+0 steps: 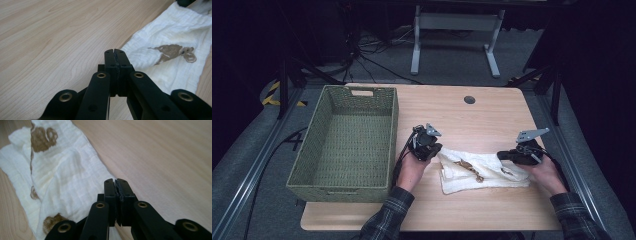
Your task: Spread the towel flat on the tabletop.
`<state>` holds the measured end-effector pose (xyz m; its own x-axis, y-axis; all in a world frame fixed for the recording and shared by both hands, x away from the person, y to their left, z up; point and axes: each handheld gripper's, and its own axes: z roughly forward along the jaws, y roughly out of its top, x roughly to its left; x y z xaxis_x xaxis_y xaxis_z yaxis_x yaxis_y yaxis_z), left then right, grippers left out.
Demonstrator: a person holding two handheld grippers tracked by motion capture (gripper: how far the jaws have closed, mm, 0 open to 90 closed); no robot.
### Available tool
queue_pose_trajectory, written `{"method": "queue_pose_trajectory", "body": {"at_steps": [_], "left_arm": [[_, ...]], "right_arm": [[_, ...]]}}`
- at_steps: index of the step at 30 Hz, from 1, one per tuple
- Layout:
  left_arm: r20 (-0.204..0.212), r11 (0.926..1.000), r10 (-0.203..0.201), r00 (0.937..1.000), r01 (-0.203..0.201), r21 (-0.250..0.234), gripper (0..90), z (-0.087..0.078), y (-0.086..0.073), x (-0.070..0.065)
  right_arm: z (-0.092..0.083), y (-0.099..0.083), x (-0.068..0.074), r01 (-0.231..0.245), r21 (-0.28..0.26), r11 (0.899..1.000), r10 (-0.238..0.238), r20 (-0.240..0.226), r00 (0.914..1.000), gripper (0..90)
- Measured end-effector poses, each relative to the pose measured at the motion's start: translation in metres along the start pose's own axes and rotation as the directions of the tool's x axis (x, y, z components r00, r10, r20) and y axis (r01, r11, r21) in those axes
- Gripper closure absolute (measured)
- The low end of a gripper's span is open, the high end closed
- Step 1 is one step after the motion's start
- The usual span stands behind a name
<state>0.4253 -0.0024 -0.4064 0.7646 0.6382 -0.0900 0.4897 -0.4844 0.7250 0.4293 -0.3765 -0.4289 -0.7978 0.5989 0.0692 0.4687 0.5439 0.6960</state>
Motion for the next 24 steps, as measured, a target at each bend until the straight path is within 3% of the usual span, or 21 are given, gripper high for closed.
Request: {"method": "queue_pose_trajectory", "body": {"at_steps": [3, 7, 13, 18, 20, 22, 24], "left_arm": [[-0.018, 1.0000, -0.008, 0.9998, 0.008, 0.001, 90.0, 0.000, 0.003, 0.004], [-0.039, 0.9987, -0.048, 0.9981, 0.047, -0.018, 90.0, 0.006, 0.010, 0.011], [-0.100, 0.9980, -0.060, 0.9932, 0.057, -0.025, 90.0, 0.024, 0.027, 0.025], [-0.149, 0.9966, -0.081, 0.9856, 0.078, -0.024, 90.0, 0.037, 0.035, 0.037], [-0.176, 0.9942, -0.105, 0.9788, 0.100, -0.040, 89.7, 0.046, 0.038, 0.047], [-0.171, 0.9920, -0.124, 0.9773, 0.119, -0.042, 86.2, 0.049, 0.038, 0.050], [-0.163, 0.9938, -0.111, 0.9804, 0.108, -0.027, 78.3, 0.050, 0.038, 0.048]], "right_arm": [[-0.013, 0.005, -0.003, 0.003, -0.043, 0.999, -0.001, 0.049, 0.9988, 87.4], [-0.023, 0.011, -0.013, -0.006, -0.084, 0.996, 0.014, 0.105, 0.9944, 87.1], [-0.019, 0.021, -0.031, -0.003, -0.110, 0.994, 0.023, 0.180, 0.9834, 87.2], [-0.008, 0.023, -0.042, -0.023, -0.119, 0.993, 0.046, 0.195, 0.9797, 87.1], [-0.001, 0.027, -0.046, -0.031, -0.123, 0.992, 0.054, 0.193, 0.9796, 83.3], [0.001, 0.028, -0.045, -0.026, -0.123, 0.992, 0.048, 0.184, 0.9817, 79.4], [0.001, 0.027, -0.044, -0.027, -0.115, 0.993, 0.047, 0.177, 0.9832, 78.3]]}}
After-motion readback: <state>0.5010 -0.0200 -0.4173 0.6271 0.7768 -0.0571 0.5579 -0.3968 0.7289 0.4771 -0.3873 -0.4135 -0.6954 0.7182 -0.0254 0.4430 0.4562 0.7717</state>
